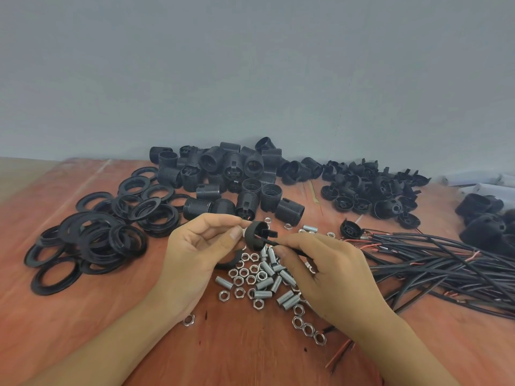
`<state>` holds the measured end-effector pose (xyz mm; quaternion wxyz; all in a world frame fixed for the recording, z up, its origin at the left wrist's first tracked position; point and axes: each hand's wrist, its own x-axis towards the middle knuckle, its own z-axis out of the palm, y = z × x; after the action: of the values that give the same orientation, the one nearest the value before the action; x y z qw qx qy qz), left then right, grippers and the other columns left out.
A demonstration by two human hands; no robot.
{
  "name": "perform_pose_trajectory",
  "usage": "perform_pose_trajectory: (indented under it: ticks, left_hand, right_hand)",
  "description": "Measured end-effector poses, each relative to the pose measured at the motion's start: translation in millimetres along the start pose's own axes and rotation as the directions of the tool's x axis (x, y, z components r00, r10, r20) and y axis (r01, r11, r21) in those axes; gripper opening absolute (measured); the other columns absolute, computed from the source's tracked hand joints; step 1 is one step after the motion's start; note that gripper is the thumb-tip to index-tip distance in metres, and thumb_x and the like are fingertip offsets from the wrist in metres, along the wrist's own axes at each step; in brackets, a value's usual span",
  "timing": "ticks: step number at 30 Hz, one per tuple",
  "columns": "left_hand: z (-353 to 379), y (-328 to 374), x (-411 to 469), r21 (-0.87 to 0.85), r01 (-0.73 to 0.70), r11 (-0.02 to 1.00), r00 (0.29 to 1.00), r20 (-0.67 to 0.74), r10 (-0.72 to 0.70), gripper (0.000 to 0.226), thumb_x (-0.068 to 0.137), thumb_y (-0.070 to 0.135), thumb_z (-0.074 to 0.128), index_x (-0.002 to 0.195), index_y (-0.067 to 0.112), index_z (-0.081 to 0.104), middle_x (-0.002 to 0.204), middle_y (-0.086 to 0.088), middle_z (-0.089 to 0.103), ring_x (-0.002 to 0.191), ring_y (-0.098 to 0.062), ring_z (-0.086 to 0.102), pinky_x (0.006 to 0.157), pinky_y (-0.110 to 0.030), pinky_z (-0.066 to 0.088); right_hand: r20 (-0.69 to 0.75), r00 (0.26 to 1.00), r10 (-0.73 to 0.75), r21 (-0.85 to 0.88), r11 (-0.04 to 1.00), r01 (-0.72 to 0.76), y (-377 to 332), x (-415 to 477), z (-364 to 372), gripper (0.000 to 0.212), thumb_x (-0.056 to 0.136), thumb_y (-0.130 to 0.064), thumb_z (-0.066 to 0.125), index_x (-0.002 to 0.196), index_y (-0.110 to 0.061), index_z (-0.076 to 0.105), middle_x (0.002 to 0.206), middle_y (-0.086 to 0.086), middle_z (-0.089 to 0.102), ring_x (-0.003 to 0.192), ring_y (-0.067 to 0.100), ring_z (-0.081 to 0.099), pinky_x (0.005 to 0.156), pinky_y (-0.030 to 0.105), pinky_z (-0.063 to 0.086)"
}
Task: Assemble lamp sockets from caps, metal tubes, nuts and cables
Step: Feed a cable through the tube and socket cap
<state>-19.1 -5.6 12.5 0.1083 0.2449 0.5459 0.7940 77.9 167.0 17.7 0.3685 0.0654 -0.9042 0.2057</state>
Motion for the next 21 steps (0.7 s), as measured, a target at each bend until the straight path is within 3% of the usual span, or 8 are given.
perform_pose_trajectory:
  ticks: [5, 10, 14, 17, 19, 21]
  left_hand:
    - [-2, 1, 1, 0.240, -0.142, 0.960, 0.989, 0.075, 0.128, 0.013, 0.076, 0.010, 0.077, 0.088, 0.015, 0.074, 0.091, -0.006, 0.076, 0.085, -0.019, 0.073, 0.076, -0.023, 0.057]
    - [-7, 4, 1, 0.252, -0.165, 0.954, 0.977, 0.175, 0.123, 0.020, 0.071, 0.006, 0.076, 0.088, 0.016, 0.076, 0.088, -0.005, 0.076, 0.081, -0.017, 0.073, 0.074, -0.021, 0.057]
    - [-8, 5, 2, 0.240, -0.140, 0.961, 0.979, 0.179, 0.098, 0.020, 0.067, 0.003, 0.076, 0.086, 0.010, 0.076, 0.084, -0.009, 0.076, 0.076, -0.019, 0.073, 0.070, -0.021, 0.058]
    - [-7, 5, 2, 0.215, -0.126, 0.969, 0.983, 0.158, 0.093, 0.021, 0.064, 0.005, 0.077, 0.085, 0.008, 0.076, 0.085, -0.011, 0.076, 0.075, -0.020, 0.074, 0.069, -0.023, 0.059]
    - [-5, 6, 2, 0.195, -0.122, 0.973, 0.986, 0.133, 0.097, 0.022, 0.063, 0.010, 0.077, 0.084, 0.009, 0.076, 0.084, -0.010, 0.076, 0.074, -0.019, 0.074, 0.068, -0.023, 0.059]
    - [-5, 7, 2, 0.202, -0.109, 0.973, 0.987, 0.139, 0.081, 0.022, 0.061, 0.011, 0.078, 0.083, 0.010, 0.076, 0.082, -0.009, 0.076, 0.072, -0.017, 0.073, 0.067, -0.021, 0.058]
  right_hand:
    - [0.032, 0.999, -0.020, 0.099, 0.995, 0.017, 2, 2, -4, 0.015, 0.092, -0.023, 0.064, 0.098, -0.012, 0.074, 0.086, -0.001, 0.063, 0.071, 0.014, 0.062, 0.059, 0.034, 0.052]
    - [0.084, 0.994, -0.069, 0.155, 0.986, 0.055, 3, 4, -9, 0.006, 0.087, -0.009, 0.065, 0.087, -0.008, 0.071, 0.079, 0.001, 0.058, 0.066, 0.017, 0.056, 0.058, 0.035, 0.046]
    - [0.180, 0.981, -0.073, 0.220, 0.975, 0.032, 3, 5, -12, 0.025, 0.084, -0.002, 0.060, 0.102, -0.012, 0.075, 0.085, -0.002, 0.062, 0.070, 0.015, 0.059, 0.059, 0.034, 0.047]
    - [0.171, 0.985, -0.016, 0.092, 0.996, 0.000, 7, 6, -16, 0.022, 0.092, -0.020, 0.062, 0.112, -0.024, 0.069, 0.086, -0.016, 0.063, 0.067, 0.000, 0.055, 0.055, 0.025, 0.045]
    - [0.114, 0.991, 0.075, -0.016, 0.997, -0.074, 12, 8, -21, 0.017, 0.093, -0.044, 0.061, 0.099, -0.029, 0.067, 0.072, -0.027, 0.054, 0.060, -0.005, 0.050, 0.052, 0.017, 0.038]
    - [0.074, 0.994, 0.083, -0.027, 0.996, -0.082, 14, 9, -23, 0.024, 0.089, -0.049, 0.064, 0.083, -0.026, 0.068, 0.063, -0.024, 0.047, 0.056, -0.002, 0.046, 0.051, 0.018, 0.035]
